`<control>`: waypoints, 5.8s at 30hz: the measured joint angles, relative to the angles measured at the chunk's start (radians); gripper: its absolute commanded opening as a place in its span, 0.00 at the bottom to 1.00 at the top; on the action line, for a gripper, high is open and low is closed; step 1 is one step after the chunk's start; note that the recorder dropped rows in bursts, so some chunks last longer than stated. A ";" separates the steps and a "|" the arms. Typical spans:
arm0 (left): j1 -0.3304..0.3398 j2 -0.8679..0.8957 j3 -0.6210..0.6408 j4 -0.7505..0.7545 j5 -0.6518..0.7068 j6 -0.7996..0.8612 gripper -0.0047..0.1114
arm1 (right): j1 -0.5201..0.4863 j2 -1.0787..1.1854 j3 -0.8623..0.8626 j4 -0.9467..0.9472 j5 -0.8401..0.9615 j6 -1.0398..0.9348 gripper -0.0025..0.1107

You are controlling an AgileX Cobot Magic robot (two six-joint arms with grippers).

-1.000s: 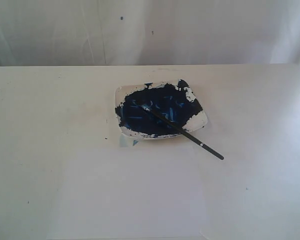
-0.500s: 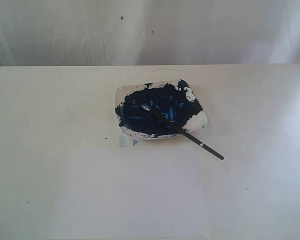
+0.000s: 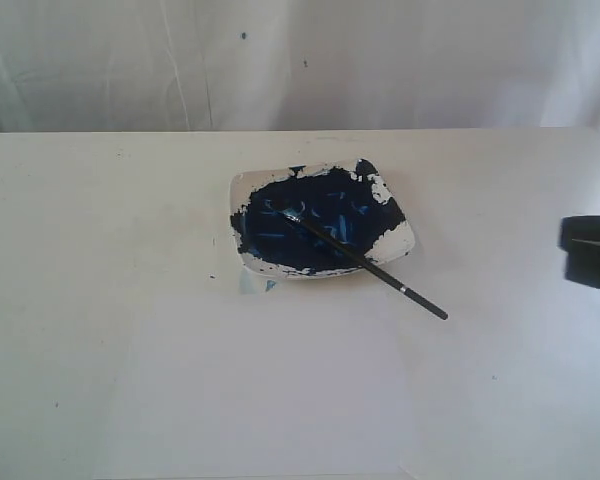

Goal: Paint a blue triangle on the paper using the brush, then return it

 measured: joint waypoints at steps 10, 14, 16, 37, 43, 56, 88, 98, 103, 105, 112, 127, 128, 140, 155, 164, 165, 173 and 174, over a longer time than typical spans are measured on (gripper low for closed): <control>0.000 0.000 0.000 0.000 0.000 0.000 0.04 | 0.097 0.403 -0.317 0.090 0.137 -0.193 0.02; 0.000 0.000 0.000 0.000 0.000 0.000 0.04 | 0.107 0.501 -0.398 0.056 0.209 -0.198 0.02; 0.000 0.000 0.000 0.000 0.000 0.000 0.04 | 0.107 0.539 -0.398 0.047 0.267 -0.198 0.02; 0.000 0.000 0.000 0.000 0.000 0.000 0.04 | 0.158 0.746 -0.558 -0.132 0.200 -0.244 0.02; 0.000 0.000 0.000 0.000 0.000 0.000 0.04 | 0.174 0.887 -0.597 -0.277 0.150 -0.191 0.02; 0.000 0.000 0.000 0.000 0.000 0.000 0.04 | 0.174 1.057 -0.599 -0.291 0.070 -0.189 0.43; 0.000 0.000 0.000 0.000 0.000 0.000 0.04 | 0.214 1.155 -0.599 -0.415 0.079 -0.144 0.24; 0.000 0.000 0.000 0.000 0.000 0.000 0.04 | 0.214 1.155 -0.599 -0.507 0.084 -0.094 0.13; 0.000 0.000 0.000 0.000 0.000 0.000 0.04 | 0.214 1.155 -0.599 -0.569 0.084 -0.044 0.07; 0.000 0.000 0.000 0.000 0.000 0.000 0.04 | 0.214 1.155 -0.599 -0.576 0.084 -0.038 0.04; 0.000 0.000 0.000 0.000 0.000 0.000 0.04 | 0.214 1.155 -0.599 -0.621 0.084 -0.036 0.02; 0.000 0.000 0.000 0.000 0.000 0.000 0.04 | 0.198 1.089 -0.708 -0.818 0.144 -0.005 0.02; 0.000 0.000 0.000 0.000 0.000 0.000 0.04 | 0.194 1.087 -0.717 -0.836 0.146 -0.026 0.02; 0.000 0.000 0.000 -0.001 0.000 0.000 0.04 | 0.098 1.089 -0.753 -0.826 0.099 -0.434 0.02; 0.000 0.000 0.000 -0.001 0.000 0.000 0.04 | 0.053 1.194 -0.753 -0.722 -0.021 -0.627 0.02; 0.000 0.000 0.000 -0.001 0.000 0.000 0.04 | 0.053 1.226 -0.753 -0.722 -0.078 -0.629 0.02; 0.000 0.000 0.000 -0.001 0.000 0.000 0.04 | 0.053 1.235 -0.753 -0.722 -0.078 -0.629 0.02; 0.000 0.000 0.000 -0.001 0.000 0.000 0.04 | 0.053 1.248 -0.753 -0.721 -0.078 -0.629 0.31; 0.000 0.000 0.000 -0.001 0.000 0.000 0.04 | 0.053 1.248 -0.753 -0.721 -0.078 -0.629 0.34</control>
